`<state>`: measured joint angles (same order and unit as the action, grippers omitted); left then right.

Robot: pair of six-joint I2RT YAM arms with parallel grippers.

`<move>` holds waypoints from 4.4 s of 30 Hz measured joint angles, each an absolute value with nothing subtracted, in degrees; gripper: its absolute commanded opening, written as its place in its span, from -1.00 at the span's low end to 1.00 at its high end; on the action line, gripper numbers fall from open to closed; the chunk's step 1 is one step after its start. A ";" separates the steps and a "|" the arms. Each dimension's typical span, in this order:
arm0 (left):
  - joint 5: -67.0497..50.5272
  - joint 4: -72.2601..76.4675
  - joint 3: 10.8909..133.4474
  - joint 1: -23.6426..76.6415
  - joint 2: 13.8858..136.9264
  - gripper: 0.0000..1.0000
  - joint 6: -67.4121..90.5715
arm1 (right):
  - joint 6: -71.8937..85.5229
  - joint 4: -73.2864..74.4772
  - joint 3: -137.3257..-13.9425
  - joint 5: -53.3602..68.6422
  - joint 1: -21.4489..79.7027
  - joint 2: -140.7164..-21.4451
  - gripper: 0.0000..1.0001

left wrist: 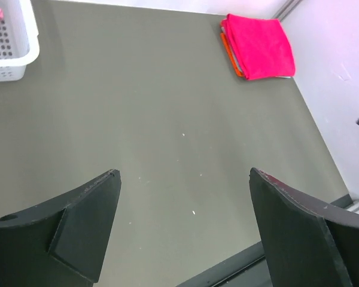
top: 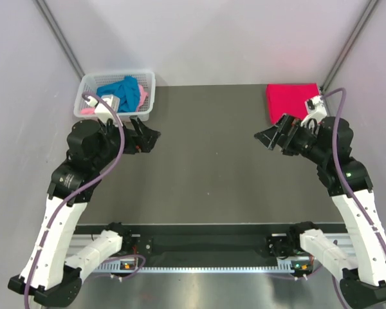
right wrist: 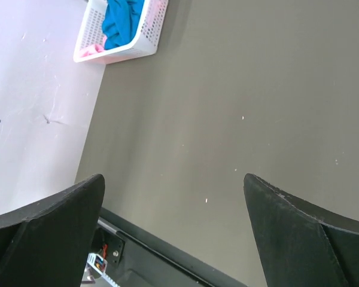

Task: Fold and stack the t-shirts
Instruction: Grab the tshirt from the pile, then move the tshirt to the center of the board, then flatten the tshirt out

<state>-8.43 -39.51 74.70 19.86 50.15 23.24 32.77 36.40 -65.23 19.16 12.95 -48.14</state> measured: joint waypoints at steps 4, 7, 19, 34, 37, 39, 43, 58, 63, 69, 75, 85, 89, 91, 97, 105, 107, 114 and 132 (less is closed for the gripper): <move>-4.89 -39.03 74.15 19.88 51.99 0.85 23.77 | 32.86 35.46 -64.86 19.07 12.95 -47.99 0.99; 1.13 -37.15 74.04 19.86 55.22 0.85 23.51 | 33.26 33.06 -62.63 18.96 12.95 -47.64 0.99; 21.78 -26.28 88.40 9.56 88.66 0.67 17.02 | 33.01 25.19 -56.86 17.54 12.95 -51.11 1.00; 23.31 -15.64 111.90 0.49 125.49 0.48 15.77 | 31.94 21.71 -55.86 17.85 12.95 -56.62 0.99; 23.29 -15.35 116.05 0.54 131.11 0.34 15.00 | 31.48 21.69 -55.86 17.65 12.95 -58.59 0.99; 23.33 -15.57 119.46 0.54 134.96 0.14 14.22 | 31.38 21.50 -55.72 17.50 12.95 -59.75 0.99; 23.00 -16.58 125.62 0.54 138.87 -1.00 11.99 | 31.00 21.23 -55.51 16.88 12.95 -62.15 0.99; 9.02 -13.72 120.64 11.51 106.19 -1.00 9.02 | 30.30 24.75 -56.05 13.80 12.95 -59.59 0.99; -3.27 -9.04 103.66 19.09 82.63 -1.00 13.87 | 30.04 28.47 -57.56 12.86 12.95 -56.49 0.99; -10.02 -1.80 70.78 18.50 62.48 -0.85 25.06 | 30.48 31.64 -57.01 13.13 12.95 -48.97 0.99; -9.47 -13.76 52.10 18.46 67.05 -0.17 28.49 | 30.81 33.10 -51.99 12.86 12.95 -45.76 0.99; -0.12 -27.16 58.41 18.31 69.97 0.06 23.88 | 32.10 28.93 -39.31 14.17 16.25 -54.68 0.77; -8.84 -24.84 56.23 18.63 70.35 0.16 25.19 | 33.10 24.49 -39.16 12.60 23.20 -63.29 0.64; -11.29 -24.38 55.13 20.21 72.44 0.24 25.98 | 33.82 21.80 -39.09 11.99 25.58 -66.89 0.51; -12.71 -23.53 54.61 27.20 81.93 0.57 26.98 | 33.52 14.52 -38.89 10.63 27.09 -74.72 0.29; -9.98 -23.51 55.42 29.85 90.80 0.32 27.33 | 30.02 11.07 -38.89 9.58 26.50 -80.05 -0.05; -9.80 -23.49 55.86 29.85 92.68 0.15 27.53 | 29.56 10.48 -38.89 9.02 26.28 -81.49 -0.06; -9.37 -23.29 56.82 30.00 95.98 -0.94 28.38 | 28.47 8.64 -39.86 6.46 25.69 -84.18 0.19; -8.99 -32.38 74.81 29.56 97.82 -1.00 28.27 | 25.39 18.57 -52.25 -1.67 23.42 -89.08 -1.00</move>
